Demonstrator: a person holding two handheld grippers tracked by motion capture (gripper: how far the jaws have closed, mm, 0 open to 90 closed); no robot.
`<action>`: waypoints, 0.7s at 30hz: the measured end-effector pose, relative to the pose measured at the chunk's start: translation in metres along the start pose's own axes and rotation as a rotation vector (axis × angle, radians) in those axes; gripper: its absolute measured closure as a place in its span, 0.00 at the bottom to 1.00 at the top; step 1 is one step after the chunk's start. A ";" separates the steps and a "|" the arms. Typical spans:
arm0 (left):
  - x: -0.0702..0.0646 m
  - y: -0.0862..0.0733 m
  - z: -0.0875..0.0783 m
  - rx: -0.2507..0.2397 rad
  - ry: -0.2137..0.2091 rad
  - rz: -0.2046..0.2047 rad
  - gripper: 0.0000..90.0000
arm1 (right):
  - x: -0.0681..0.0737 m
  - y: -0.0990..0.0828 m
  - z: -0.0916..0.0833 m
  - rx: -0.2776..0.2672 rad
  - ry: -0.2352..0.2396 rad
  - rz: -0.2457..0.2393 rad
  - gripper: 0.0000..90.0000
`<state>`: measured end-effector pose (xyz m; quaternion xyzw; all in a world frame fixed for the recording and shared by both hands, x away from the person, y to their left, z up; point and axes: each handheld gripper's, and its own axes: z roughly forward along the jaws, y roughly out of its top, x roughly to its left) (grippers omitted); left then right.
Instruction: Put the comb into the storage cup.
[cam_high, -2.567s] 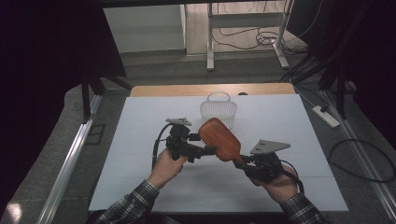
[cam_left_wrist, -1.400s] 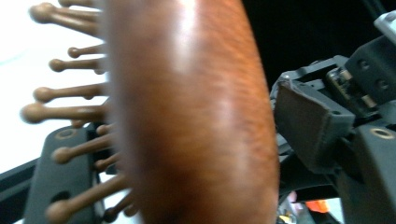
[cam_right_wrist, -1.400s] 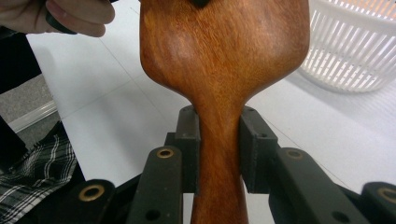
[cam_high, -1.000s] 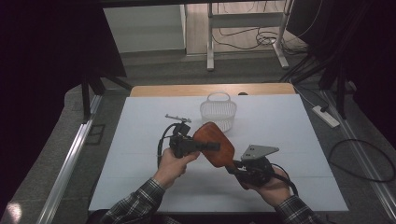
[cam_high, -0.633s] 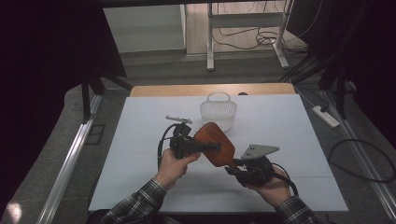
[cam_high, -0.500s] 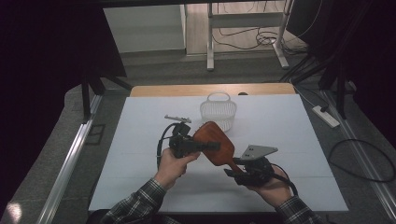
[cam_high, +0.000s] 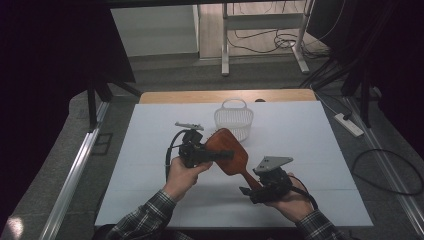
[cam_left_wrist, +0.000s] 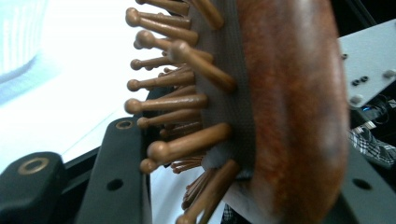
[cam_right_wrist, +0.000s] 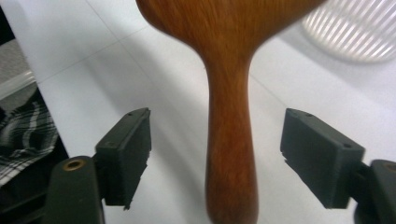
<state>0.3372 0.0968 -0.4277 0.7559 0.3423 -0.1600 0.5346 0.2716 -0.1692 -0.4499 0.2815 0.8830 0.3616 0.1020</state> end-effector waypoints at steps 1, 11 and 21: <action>0.000 0.000 -0.001 0.001 0.004 0.004 0.61 | 0.000 0.000 0.000 0.001 0.005 0.005 0.25; -0.003 0.000 -0.002 0.004 0.027 0.024 0.61 | -0.007 -0.003 0.002 0.072 -0.014 0.035 0.10; 0.000 0.002 -0.010 -0.010 0.059 0.029 0.61 | -0.014 -0.010 -0.002 0.070 0.007 0.052 0.00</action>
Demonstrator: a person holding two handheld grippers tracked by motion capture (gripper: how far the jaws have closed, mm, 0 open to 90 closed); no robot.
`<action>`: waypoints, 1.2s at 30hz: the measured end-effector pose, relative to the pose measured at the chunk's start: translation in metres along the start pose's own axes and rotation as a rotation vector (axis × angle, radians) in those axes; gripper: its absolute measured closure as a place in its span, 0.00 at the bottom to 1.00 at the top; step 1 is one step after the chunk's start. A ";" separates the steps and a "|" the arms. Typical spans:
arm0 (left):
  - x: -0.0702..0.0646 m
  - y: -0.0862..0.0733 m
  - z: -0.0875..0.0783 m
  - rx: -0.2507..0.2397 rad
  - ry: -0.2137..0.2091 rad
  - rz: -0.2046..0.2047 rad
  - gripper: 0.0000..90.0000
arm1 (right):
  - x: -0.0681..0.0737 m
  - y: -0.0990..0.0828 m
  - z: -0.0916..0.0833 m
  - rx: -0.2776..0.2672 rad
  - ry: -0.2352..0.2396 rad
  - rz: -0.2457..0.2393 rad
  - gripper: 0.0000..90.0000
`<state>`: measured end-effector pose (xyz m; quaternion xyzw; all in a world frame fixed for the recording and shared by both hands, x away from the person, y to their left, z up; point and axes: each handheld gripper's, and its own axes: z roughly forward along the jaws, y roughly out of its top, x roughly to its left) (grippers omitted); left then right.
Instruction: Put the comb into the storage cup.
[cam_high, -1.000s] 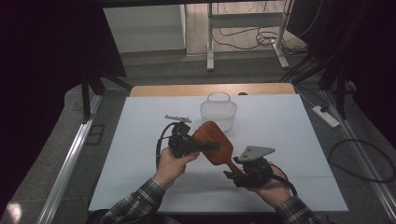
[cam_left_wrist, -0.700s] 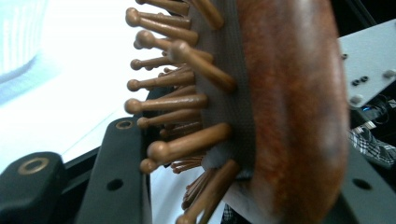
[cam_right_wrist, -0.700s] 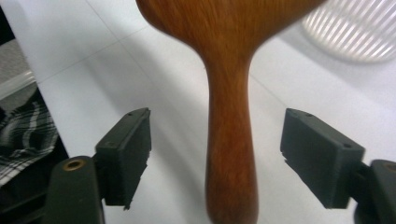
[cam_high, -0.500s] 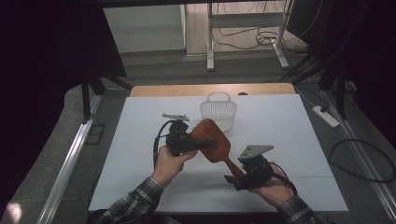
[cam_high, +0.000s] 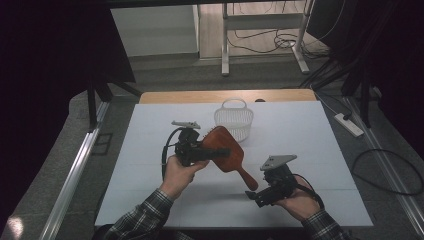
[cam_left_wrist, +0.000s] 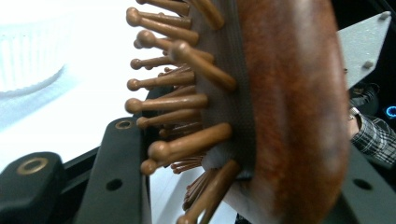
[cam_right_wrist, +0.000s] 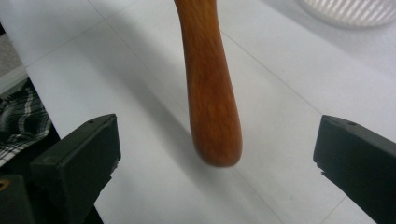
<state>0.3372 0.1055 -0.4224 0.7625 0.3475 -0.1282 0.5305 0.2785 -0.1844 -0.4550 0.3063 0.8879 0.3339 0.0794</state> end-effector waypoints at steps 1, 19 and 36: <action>0.000 0.000 -0.001 -0.001 0.004 0.001 0.61 | -0.001 -0.001 0.000 0.002 0.008 0.000 0.00; 0.010 0.011 -0.017 -0.044 0.049 -0.016 0.60 | -0.009 -0.019 -0.016 -0.017 -0.003 0.029 0.00; 0.018 0.030 -0.029 -0.064 0.085 -0.023 0.60 | -0.016 -0.041 -0.035 -0.032 -0.043 0.053 0.00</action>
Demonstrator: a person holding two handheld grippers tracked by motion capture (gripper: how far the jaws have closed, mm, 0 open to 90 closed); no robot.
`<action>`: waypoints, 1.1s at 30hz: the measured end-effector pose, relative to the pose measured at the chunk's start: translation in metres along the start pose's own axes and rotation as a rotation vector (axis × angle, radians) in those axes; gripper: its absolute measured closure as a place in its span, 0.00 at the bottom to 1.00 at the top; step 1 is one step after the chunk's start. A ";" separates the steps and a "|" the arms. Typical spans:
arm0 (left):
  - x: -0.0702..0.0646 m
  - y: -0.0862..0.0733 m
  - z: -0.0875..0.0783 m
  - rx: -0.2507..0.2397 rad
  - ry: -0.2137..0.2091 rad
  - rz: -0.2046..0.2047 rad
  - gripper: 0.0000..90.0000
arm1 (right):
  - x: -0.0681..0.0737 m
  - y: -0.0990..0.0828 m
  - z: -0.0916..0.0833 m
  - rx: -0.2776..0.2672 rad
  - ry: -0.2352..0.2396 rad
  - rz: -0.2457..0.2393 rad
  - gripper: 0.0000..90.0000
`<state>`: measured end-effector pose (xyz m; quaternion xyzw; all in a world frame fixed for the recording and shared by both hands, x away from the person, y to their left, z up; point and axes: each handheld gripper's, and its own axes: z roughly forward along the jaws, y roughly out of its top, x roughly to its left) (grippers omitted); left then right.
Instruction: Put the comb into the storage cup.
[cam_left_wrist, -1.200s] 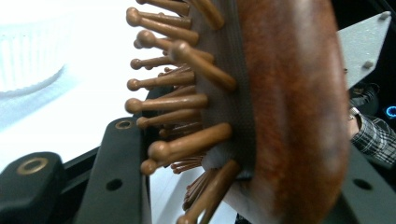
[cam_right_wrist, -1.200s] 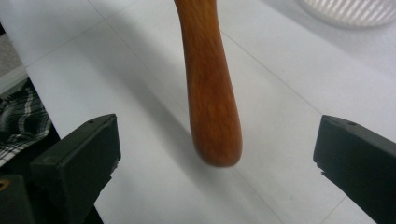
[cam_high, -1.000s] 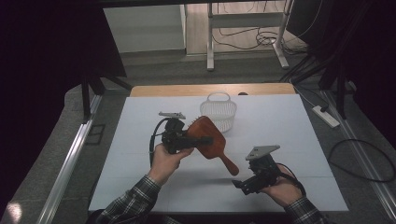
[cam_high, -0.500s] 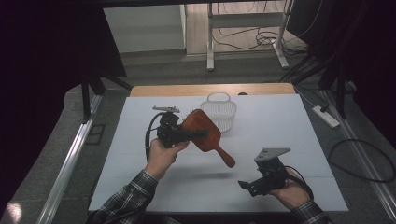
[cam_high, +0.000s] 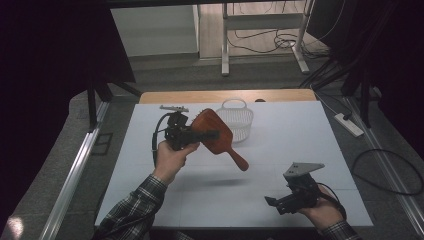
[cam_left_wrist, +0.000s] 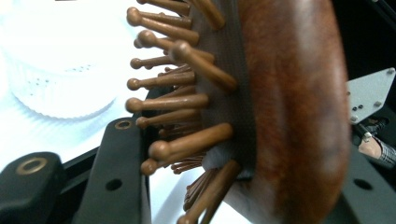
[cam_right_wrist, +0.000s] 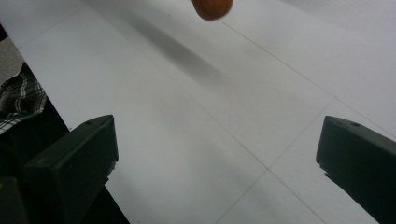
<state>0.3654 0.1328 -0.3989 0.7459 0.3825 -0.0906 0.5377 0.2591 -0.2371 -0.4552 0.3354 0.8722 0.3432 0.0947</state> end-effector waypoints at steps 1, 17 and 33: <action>0.001 0.001 0.000 -0.002 -0.001 -0.005 0.60 | 0.000 -0.001 -0.002 -0.001 0.000 0.007 0.00; 0.010 0.028 -0.010 -0.031 0.022 -0.022 0.60 | -0.008 -0.021 -0.018 0.022 -0.038 0.068 0.00; 0.022 0.053 -0.015 -0.058 0.060 -0.046 0.60 | -0.008 -0.033 -0.032 0.042 -0.069 0.096 0.00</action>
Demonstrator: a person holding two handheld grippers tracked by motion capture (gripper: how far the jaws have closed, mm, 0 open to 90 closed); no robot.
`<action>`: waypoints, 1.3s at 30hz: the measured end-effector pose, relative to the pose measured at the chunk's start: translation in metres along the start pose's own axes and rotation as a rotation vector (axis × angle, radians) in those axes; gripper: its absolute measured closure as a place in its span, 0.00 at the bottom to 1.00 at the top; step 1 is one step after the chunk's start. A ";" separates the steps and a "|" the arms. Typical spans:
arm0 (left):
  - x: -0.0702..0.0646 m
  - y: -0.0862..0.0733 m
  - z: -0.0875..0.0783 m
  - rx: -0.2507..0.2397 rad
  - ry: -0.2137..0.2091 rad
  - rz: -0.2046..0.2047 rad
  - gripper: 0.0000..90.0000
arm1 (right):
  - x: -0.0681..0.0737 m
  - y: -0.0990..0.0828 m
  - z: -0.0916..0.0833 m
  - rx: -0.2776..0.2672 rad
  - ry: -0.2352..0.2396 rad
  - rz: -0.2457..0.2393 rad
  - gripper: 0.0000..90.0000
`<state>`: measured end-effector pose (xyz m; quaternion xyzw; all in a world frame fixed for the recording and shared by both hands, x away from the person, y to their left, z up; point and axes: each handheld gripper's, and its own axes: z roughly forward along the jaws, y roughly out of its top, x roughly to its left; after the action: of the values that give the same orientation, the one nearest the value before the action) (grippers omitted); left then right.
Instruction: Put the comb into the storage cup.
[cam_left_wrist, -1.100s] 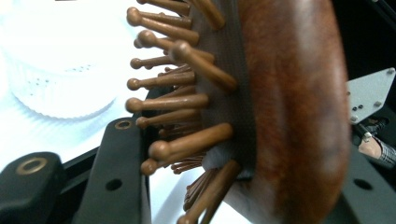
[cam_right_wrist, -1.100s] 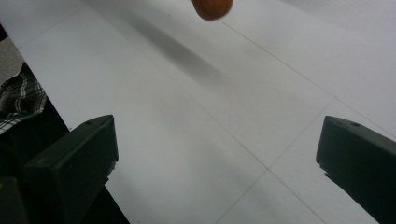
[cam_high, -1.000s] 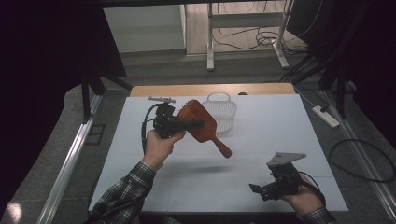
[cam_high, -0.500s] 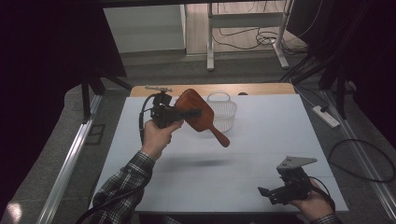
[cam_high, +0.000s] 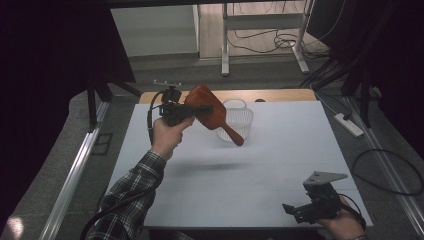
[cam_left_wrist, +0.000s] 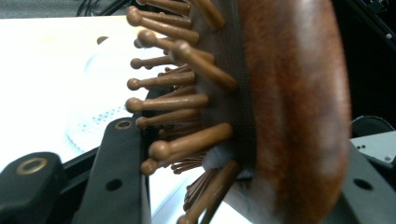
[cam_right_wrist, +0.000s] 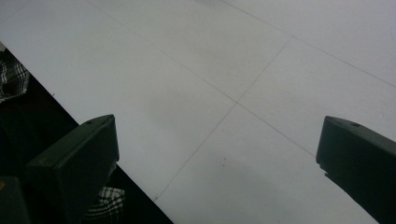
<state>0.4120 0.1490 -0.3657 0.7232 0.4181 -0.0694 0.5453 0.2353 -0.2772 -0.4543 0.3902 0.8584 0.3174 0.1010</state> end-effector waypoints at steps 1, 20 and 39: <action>0.001 0.001 0.001 -0.002 0.003 0.000 0.60 | 0.000 -0.001 -0.001 0.001 -0.003 -0.002 0.00; 0.006 0.027 0.001 -0.019 0.070 -0.008 0.60 | -0.003 -0.012 -0.017 -0.025 -0.031 0.043 0.00; 0.022 0.041 0.013 -0.071 0.125 -0.050 0.60 | -0.002 -0.014 -0.019 -0.028 -0.030 0.040 0.00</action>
<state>0.4583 0.1470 -0.3535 0.6957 0.4714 -0.0225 0.5415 0.2202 -0.2945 -0.4483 0.4105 0.8442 0.3255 0.1132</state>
